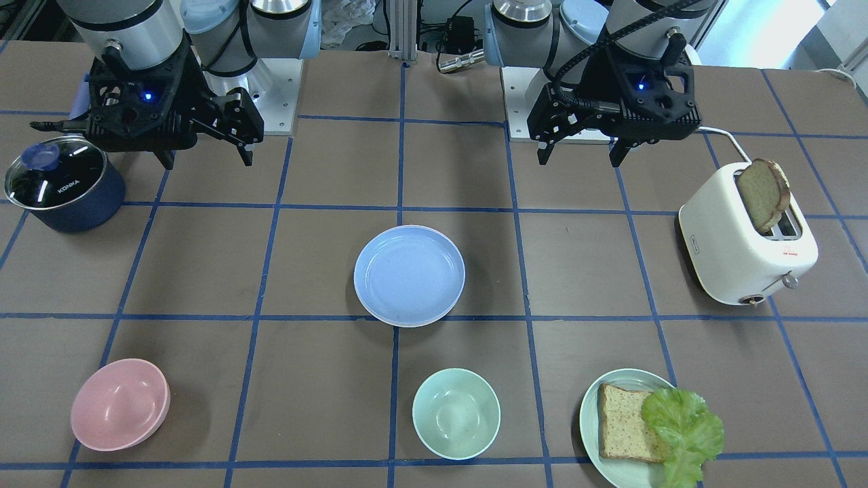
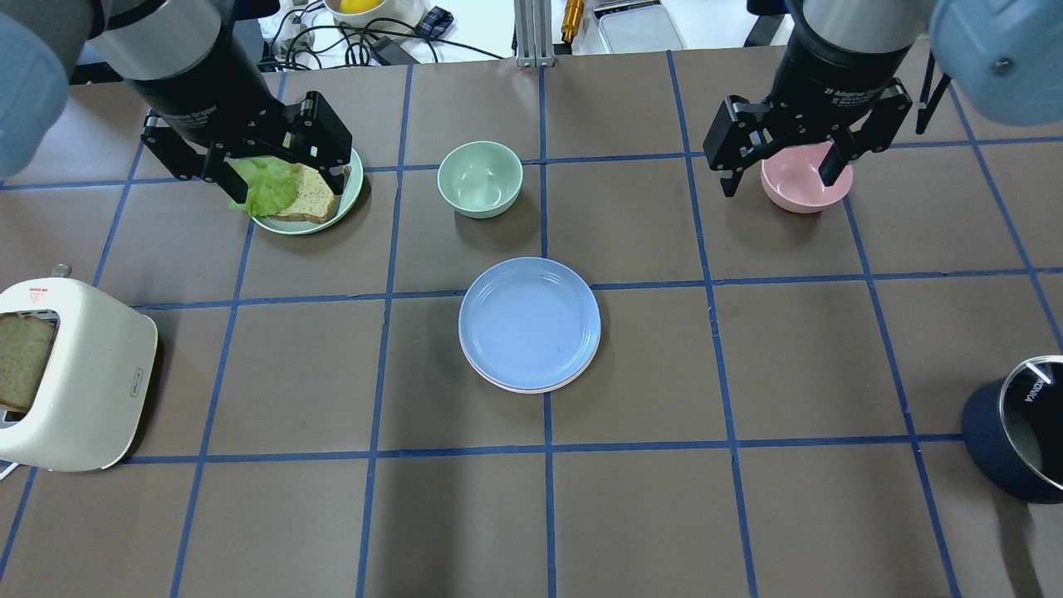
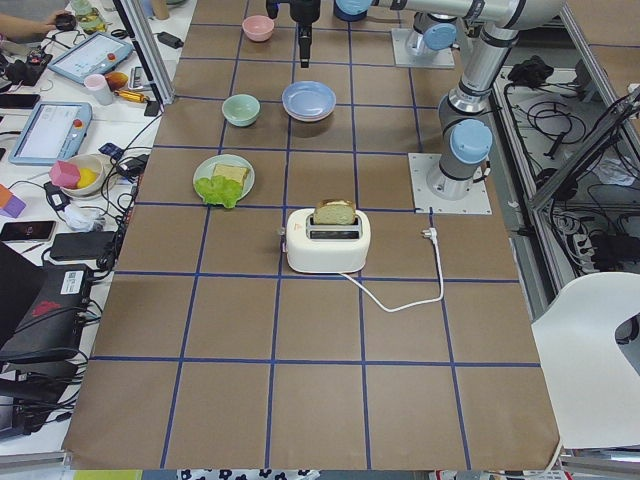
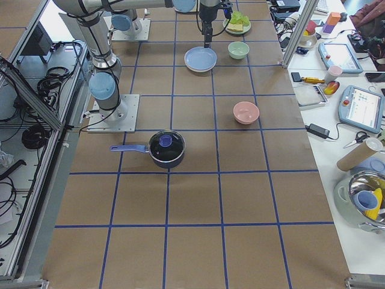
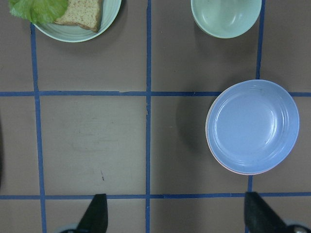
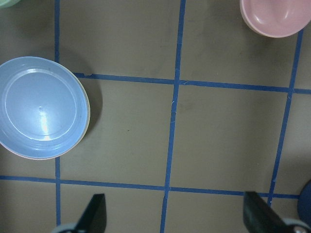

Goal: Stack three plates with pink and blue

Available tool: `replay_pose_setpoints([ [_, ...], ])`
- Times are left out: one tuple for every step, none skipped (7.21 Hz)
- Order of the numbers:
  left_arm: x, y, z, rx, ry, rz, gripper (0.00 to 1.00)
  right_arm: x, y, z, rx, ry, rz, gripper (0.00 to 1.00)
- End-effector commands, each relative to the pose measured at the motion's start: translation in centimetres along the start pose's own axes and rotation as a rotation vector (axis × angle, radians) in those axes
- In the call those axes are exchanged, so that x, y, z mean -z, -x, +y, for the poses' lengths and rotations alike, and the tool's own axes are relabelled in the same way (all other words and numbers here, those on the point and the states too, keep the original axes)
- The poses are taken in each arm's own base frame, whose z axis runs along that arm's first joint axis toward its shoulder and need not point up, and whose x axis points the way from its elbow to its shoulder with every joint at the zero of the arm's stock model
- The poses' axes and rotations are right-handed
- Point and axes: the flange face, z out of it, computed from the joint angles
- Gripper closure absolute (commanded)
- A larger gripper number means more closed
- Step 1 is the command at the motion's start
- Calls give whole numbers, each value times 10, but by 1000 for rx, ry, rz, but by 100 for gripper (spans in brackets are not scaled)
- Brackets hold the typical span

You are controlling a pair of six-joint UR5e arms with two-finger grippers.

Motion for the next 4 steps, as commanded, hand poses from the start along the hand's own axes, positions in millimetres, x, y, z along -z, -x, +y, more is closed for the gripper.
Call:
replay_pose_setpoints([
  [0, 0, 0, 0, 0, 0, 0, 2, 0, 0, 1, -4, 0, 0],
  [1, 0, 1, 0, -2, -4, 0, 1, 0, 0, 1, -1, 0, 0],
  [1, 0, 0, 0, -3, -3, 0, 1, 0, 0, 1, -1, 0, 0],
  [1, 0, 0, 0, -3, -4, 0, 1, 0, 0, 1, -2, 0, 0],
])
